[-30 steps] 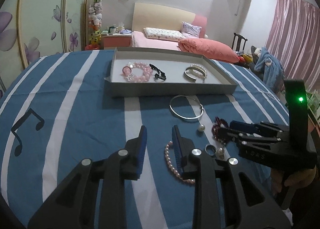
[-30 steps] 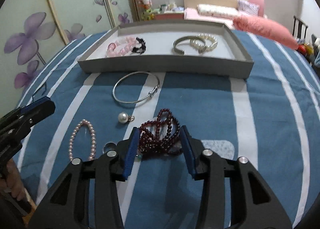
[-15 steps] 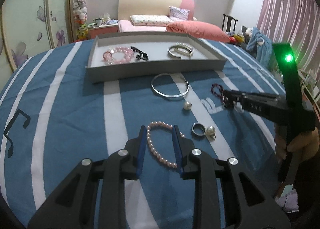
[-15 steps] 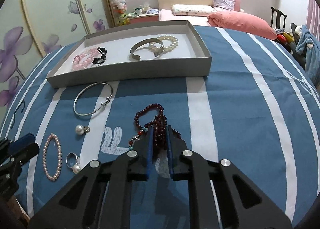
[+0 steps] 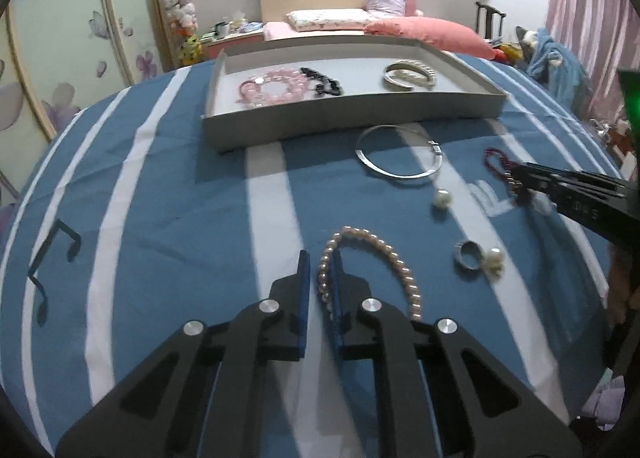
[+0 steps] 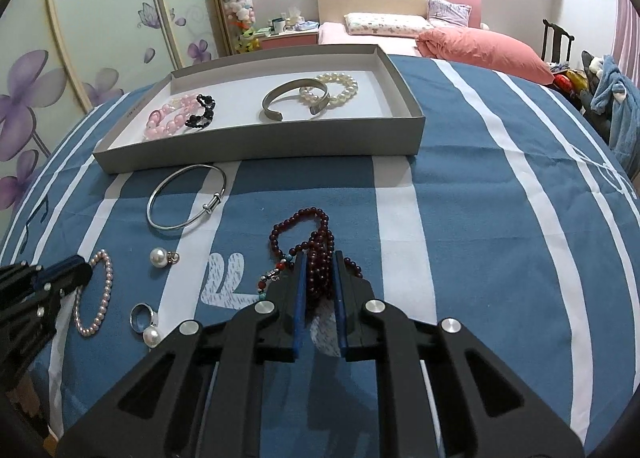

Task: Organize jewelry
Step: 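Grasp the small pink pearl bracelet with the left tool while the right tool lifts the dark red strand, then carry the strand and pearl bracelet into the gray tray and open both tools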

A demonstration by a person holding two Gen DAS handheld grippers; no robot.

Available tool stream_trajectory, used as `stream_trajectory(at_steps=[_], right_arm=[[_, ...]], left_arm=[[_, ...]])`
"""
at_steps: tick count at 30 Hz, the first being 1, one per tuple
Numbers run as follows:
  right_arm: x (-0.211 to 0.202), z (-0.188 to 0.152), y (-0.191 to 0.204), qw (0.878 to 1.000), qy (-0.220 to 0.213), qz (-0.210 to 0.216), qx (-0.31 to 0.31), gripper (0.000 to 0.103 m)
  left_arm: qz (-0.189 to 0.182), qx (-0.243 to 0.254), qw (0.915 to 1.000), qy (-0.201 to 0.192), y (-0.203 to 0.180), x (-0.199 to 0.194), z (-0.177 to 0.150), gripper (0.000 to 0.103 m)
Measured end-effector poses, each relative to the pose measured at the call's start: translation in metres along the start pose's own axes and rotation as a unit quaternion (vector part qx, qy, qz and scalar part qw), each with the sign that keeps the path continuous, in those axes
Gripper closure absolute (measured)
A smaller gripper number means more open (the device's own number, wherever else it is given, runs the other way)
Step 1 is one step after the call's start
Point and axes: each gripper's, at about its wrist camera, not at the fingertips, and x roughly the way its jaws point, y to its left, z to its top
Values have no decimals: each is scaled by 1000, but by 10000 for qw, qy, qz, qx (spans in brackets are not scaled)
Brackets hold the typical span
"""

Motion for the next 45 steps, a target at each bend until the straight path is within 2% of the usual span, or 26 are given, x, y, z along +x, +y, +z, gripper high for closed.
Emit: stream_trajectory(at_steps=[13,15,19,22,32,45], right_arm=[[0,1,-1,10000,6,31,32,90],[0,1,-1,10000,6,37,36,90],[0,2,-4,9998,20,129,119,92],[-7,4,-5,9995,-141,218,185,94],[-41,12,-4,9931,-939,584,395,94],[-82,17,14,9810,-1758,779,247,94]], left_arm=[[60,65,10000,3,-1,1,2,92],[39,81,10000,0,-2,1,2,96],[40,38,10000,4,-1,1,3,97],[26,-107,9999,-67,6,-3,5,97],[-205,-569,9941,-904,23,-45,19,97],[-164,-610,9848,-1616,7,-80,24,97]])
